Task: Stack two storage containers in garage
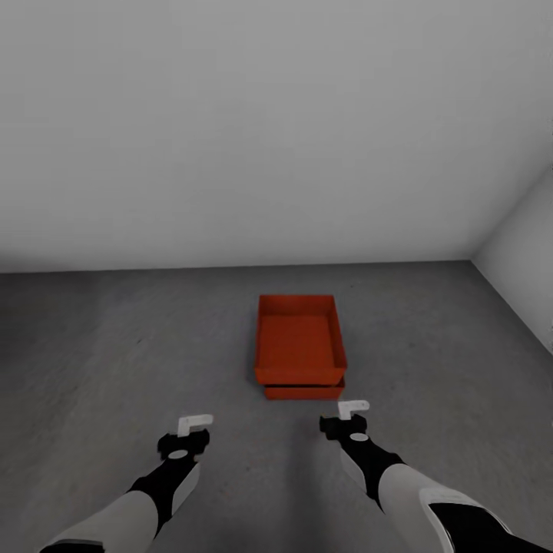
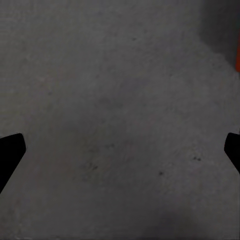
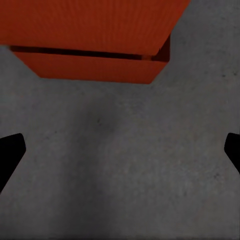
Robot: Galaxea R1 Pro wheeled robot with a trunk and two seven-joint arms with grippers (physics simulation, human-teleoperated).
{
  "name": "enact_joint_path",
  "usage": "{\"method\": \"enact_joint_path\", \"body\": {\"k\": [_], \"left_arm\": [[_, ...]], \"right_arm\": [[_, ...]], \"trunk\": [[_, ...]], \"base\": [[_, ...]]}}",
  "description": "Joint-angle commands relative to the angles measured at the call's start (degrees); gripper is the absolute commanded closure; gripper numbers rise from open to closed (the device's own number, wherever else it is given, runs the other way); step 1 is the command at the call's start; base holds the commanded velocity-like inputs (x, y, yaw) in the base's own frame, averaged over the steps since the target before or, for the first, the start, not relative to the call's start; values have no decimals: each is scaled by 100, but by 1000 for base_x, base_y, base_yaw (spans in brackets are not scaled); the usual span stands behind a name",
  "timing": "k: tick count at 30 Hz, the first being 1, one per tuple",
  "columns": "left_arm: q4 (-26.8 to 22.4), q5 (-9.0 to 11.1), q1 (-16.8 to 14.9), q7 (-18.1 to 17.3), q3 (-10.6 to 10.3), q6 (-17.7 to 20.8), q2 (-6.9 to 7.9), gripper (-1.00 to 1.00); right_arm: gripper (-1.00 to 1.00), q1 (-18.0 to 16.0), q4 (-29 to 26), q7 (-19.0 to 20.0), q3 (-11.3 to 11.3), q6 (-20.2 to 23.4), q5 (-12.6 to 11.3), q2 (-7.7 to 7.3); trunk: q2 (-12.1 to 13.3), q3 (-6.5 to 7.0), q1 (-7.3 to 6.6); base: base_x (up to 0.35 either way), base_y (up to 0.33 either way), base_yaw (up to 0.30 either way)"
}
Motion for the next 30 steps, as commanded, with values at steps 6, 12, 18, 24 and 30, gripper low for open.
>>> {"method": "enact_joint_path", "body": {"k": [6, 12, 18, 24, 30], "left_arm": [[125, 41, -4, 17, -13, -23, 86, -100], [706, 250, -9, -2, -5, -21, 367, -100], [1133, 859, -9, -52, -4, -18, 621, -100], [1307, 1102, 8, -68, -9, -3, 764, -100], [1330, 1133, 111, -72, -10, -7, 798, -100]], "right_arm": [[-100, 8, 52, -10, -54, 25, 48, -31], [-100, -1, 98, -8, -55, 84, 47, -83], [-100, 31, 406, -7, -49, 90, 51, -84], [-100, 74, 634, -2, -42, 100, 52, -85], [-100, 106, 666, -13, -42, 104, 52, -90]], "trunk": [[-5, -5, -1], [-5, -5, -1], [-5, -5, -1], [-5, -5, -1], [-5, -5, -1]], "base": [[-83, 36, 0], [-6, 3, 0], [0, 0, 0], [0, 0, 0], [0, 0, 0]]}}
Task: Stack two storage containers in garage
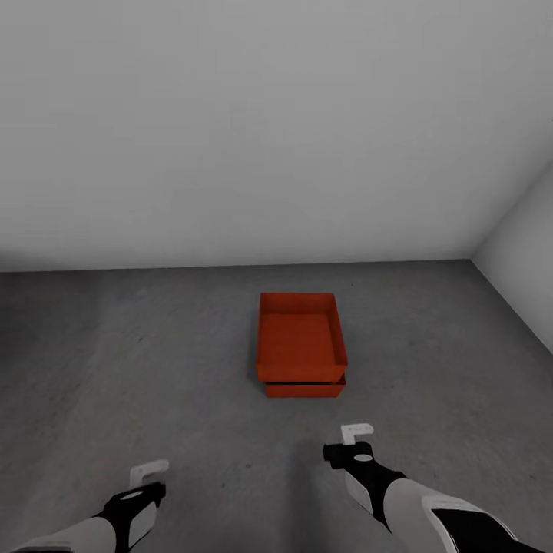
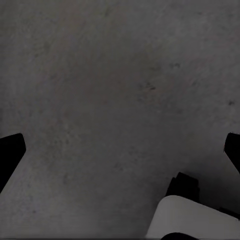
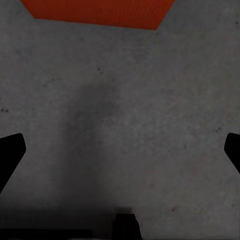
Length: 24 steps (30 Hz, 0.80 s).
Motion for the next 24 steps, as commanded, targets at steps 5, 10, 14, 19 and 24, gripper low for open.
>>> {"method": "enact_joint_path", "body": {"k": [5, 10, 14, 19, 24], "left_arm": [[9, 50, 24, 10, -11, -6, 5, -100], [9, 52, 55, 15, -10, 9, 6, -100], [9, 56, 102, 13, -10, 8, 6, -100], [9, 59, 189, 17, -9, 13, 13, -100], [9, 57, 330, 17, -8, 15, 32, -100]], "right_arm": [[-100, 6, 10, -19, -47, -24, 58, 5], [-100, 8, 11, -5, -46, -25, 64, 14], [-100, 8, 11, -2, -46, -25, 66, 16], [-100, 285, 90, 0, -41, 50, 68, -104], [-100, 835, 104, 7, -41, 90, 67, -238]], "trunk": [[-5, -5, 1], [-5, -5, 1], [-5, -5, 1], [-5, -5, 1], [-5, -5, 1]], "base": [[0, 0, 0], [0, 0, 0], [0, 0, 0], [0, 0, 0], [0, 0, 0]]}}
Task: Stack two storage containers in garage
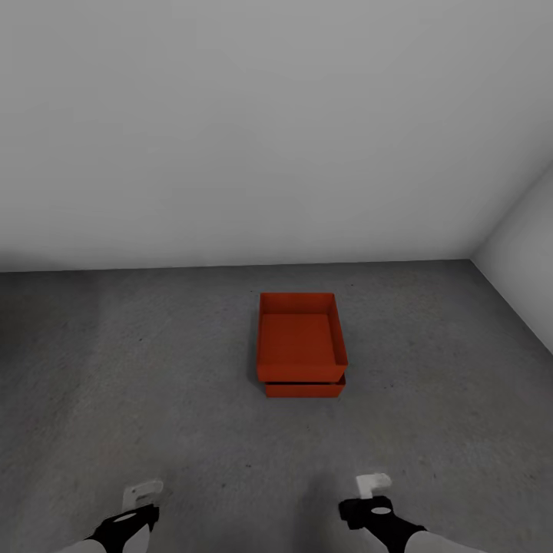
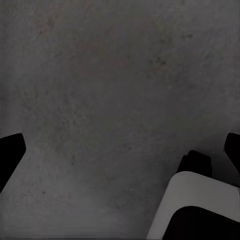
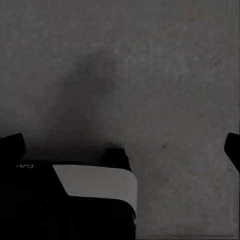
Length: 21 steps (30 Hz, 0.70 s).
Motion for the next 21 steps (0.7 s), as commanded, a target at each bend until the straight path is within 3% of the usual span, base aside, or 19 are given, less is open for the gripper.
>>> {"method": "enact_joint_path", "body": {"k": [1, 6, 15, 21], "left_arm": [[5, 45, 29, 4, -15, -27, 1, -100], [5, 40, 226, -5, -16, -49, 7, -100], [5, 36, 472, -17, -16, -79, -15, -100], [5, 31, 836, -14, -17, -82, -48, -100]], "right_arm": [[-100, 58, 18, -30, -47, -24, 58, -10], [-100, 582, 21, -70, -47, -50, 49, -153], [-100, 2049, 21, -94, -58, -395, 24, -243], [-100, 2516, 23, -67, -53, -672, 24, -232]], "trunk": [[-5, -5, 1], [-5, -5, 1], [-5, -3, 1], [-5, 27, 1]], "base": [[0, 0, 0], [0, 0, 0], [0, 0, 0], [0, 0, 0]]}}
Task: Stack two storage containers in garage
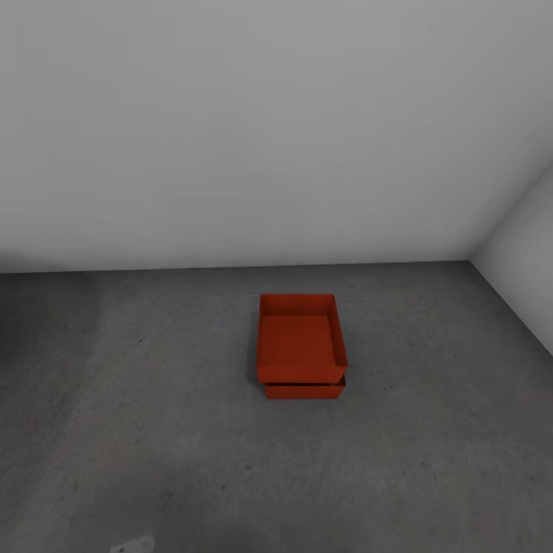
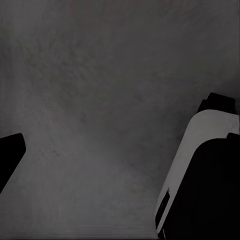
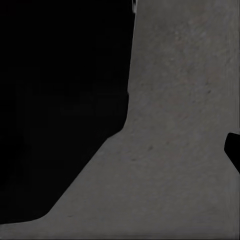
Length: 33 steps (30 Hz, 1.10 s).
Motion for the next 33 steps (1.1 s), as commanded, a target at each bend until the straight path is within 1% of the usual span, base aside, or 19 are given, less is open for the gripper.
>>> {"method": "enact_joint_path", "body": {"k": [1, 5, 7, 10, 15, 20, 27, 28, 33], "left_arm": [[4, 46, 47, 9, -15, -9, -4, -100], [8, 51, 132, 19, -14, 35, -9, -100], [1, 30, 155, 9, -16, -3, -16, -100], [-17, -3, 164, 4, -17, -28, -17, -100], [-7, 23, 169, 7, -15, -30, -32, -100], [-14, 0, 170, 3, -14, -41, -33, -100], [-9, 18, 171, 7, -14, -39, -37, -100], [-12, 7, 171, 5, -14, -41, -34, -100], [-11, 15, 171, 7, -14, -38, -34, -100]], "right_arm": [[-100, 35, 20, -19, -47, -55, 61, 3], [-100, 91, 22, -1, -46, -77, 76, 11], [-100, 106, 19, 8, -45, -89, 97, 20], [-100, 113, 18, 8, -45, -98, 107, 25], [-100, 136, 17, 6, -41, -111, 114, 34], [-100, 247, 17, 36, -30, -124, 135, 46], [-100, 271, 17, 252, -28, -124, 139, 38], [-100, 274, 17, 391, -28, -122, 135, 22], [-100, 275, 15, 544, -28, -122, 132, 6]], "trunk": [[-5, 4, 1], [-5, 38, 1], [-5, 56, 1], [-5, 84, 1], [-5, 129, 1], [-5, 175, 1], [-5, 240, 1], [-5, 249, 1], [-5, 295, 1]], "base": [[0, 0, 0], [0, 0, 0], [0, 0, 0], [0, 0, 0], [0, 0, 0], [0, 0, 0], [0, 0, 0], [0, 0, 0], [0, 0, 0]]}}
